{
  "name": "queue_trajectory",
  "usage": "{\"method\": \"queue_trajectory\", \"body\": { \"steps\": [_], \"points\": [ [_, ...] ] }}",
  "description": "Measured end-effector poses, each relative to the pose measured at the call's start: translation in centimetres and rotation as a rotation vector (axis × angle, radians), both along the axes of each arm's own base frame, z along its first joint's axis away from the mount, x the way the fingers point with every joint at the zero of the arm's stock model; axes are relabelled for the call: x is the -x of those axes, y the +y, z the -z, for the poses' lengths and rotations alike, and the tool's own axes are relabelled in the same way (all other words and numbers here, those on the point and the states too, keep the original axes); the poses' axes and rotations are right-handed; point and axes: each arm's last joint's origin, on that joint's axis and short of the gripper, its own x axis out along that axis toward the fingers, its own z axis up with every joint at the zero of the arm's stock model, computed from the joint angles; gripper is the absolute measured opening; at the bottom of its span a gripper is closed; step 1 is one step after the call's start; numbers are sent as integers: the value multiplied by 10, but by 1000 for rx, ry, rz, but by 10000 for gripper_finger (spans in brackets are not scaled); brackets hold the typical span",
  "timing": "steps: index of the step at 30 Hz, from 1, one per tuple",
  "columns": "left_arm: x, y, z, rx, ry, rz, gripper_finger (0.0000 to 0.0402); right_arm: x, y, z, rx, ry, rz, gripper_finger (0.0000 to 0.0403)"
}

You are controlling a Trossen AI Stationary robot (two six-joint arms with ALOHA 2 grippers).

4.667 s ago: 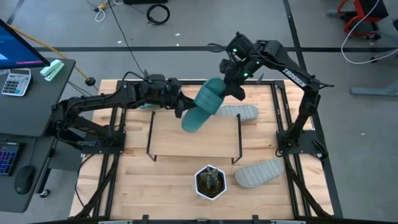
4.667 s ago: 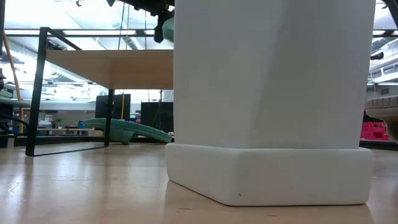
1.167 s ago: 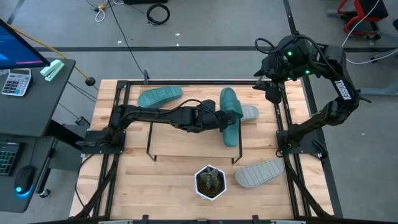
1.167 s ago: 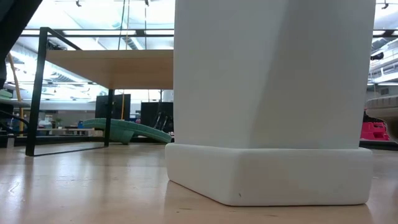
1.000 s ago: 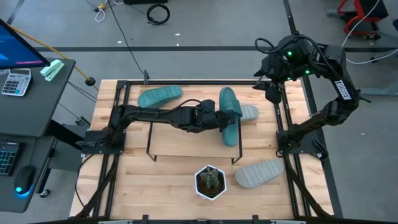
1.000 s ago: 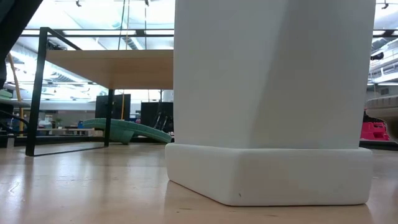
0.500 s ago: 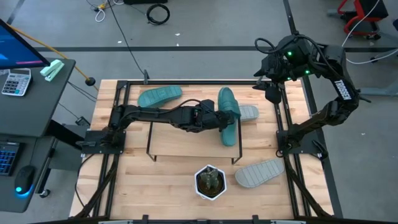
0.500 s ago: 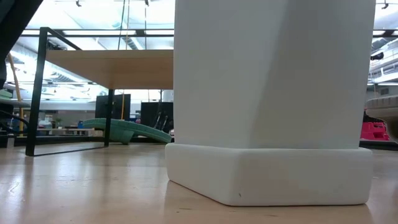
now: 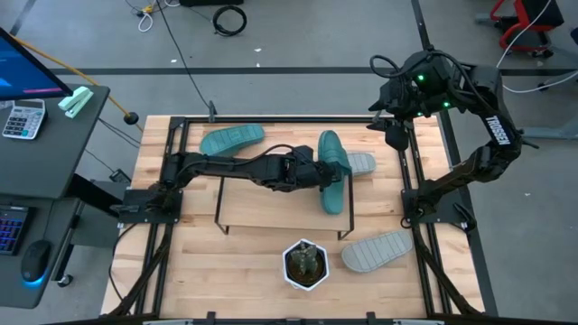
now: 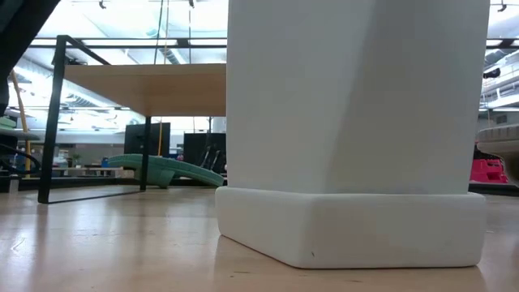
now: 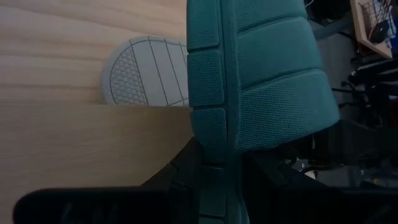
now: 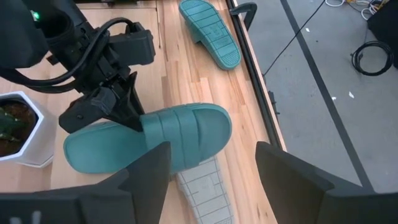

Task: Pick and place slides into the shelf
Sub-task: Put the right green slide on the shelf

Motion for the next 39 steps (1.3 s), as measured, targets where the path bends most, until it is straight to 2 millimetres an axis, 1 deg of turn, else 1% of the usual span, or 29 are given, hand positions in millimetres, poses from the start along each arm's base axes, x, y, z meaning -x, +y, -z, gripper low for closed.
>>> {"method": "queue_trajectory", "body": {
  "steps": [9, 17, 19, 22, 25, 34, 39],
  "points": [
    [0, 0, 0, -14, 11, 15, 86, 0, 0, 0, 0, 0, 0, 242],
    [0, 0, 1, -14, 20, 22, 206, -3, -1, 1, 0, 7, -3, 242],
    [0, -1, 1, -8, 21, 28, 226, -3, -1, 1, 0, 8, -4, 242],
    [0, -1, 1, -13, 24, 36, 245, -3, -1, 1, 0, 8, -4, 242],
    [0, -1, 1, -16, 27, 40, 252, -3, -1, 1, 1, 8, -5, 242],
    [0, -3, 2, 4, 44, 108, 246, -3, -1, 1, 1, 8, -5, 242],
    [0, -4, 3, 12, 55, 143, 255, -3, -1, 1, 2, 9, -6, 242]
  ]
}}
